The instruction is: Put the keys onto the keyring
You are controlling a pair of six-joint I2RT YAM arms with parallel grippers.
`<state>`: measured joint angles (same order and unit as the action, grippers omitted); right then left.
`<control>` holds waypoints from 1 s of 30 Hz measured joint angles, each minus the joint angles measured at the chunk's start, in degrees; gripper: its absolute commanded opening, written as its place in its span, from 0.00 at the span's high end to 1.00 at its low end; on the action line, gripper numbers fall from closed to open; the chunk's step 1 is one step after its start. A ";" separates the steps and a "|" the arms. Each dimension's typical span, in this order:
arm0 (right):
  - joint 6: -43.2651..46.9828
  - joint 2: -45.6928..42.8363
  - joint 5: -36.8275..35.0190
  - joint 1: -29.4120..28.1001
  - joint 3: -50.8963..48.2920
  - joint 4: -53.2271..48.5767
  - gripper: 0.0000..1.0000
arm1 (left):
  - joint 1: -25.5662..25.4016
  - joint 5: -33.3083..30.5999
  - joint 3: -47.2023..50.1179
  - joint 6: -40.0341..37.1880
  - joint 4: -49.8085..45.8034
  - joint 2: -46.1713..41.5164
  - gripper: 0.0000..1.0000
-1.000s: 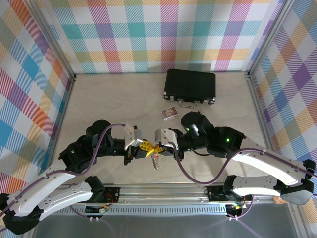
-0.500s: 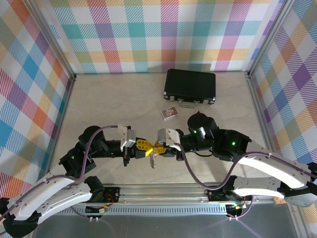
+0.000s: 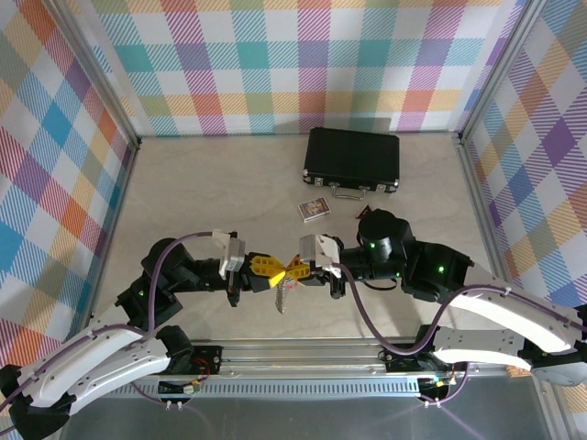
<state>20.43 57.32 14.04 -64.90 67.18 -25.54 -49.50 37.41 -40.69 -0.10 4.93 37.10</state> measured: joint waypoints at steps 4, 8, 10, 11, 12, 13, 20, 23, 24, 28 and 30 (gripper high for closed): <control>1.11 1.20 -1.42 -0.04 0.90 -2.36 1.00 | -0.24 -2.64 -3.78 -4.63 -8.76 1.36 0.87; 2.36 2.67 -3.08 0.09 3.19 -5.75 1.00 | -0.28 -5.46 -8.72 -8.94 -16.74 4.39 0.87; 2.80 3.15 -3.61 0.07 3.72 -7.06 1.00 | -0.31 -5.79 -9.88 -10.40 -19.02 5.42 0.90; 2.97 3.30 -3.74 0.07 3.78 -7.61 1.00 | -0.35 -5.84 -10.05 -10.82 -19.74 5.68 0.91; 3.02 3.56 -3.80 0.07 3.82 -8.15 1.00 | -0.37 -5.81 -10.10 -11.32 -20.31 5.90 0.92; 3.04 3.80 -3.87 0.07 3.89 -8.70 1.00 | -0.37 -5.79 -10.14 -11.74 -20.98 6.10 0.93; 3.67 4.76 -3.67 0.07 3.98 -10.10 1.00 | -0.37 -5.64 -10.14 -13.07 -22.80 6.86 0.75; 4.11 4.79 -3.19 0.07 4.07 -10.23 1.00 | -0.37 -6.25 -10.14 -13.00 -22.82 6.97 0.76; 4.13 4.79 -3.10 0.07 4.09 -10.23 1.00 | -0.37 -6.27 -10.14 -13.03 -22.84 6.93 0.79; 4.11 4.85 -3.23 0.31 4.11 -10.32 1.00 | -0.57 -6.10 -10.14 -13.55 -23.12 6.86 1.00; 4.11 4.90 -3.08 0.35 4.15 -10.36 1.00 | -0.63 -6.21 -10.14 -13.97 -23.23 6.75 1.00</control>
<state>24.53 62.22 10.96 -64.55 71.33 -35.90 -50.13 31.20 -50.83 -14.06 -18.31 43.86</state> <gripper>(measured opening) 0.041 0.060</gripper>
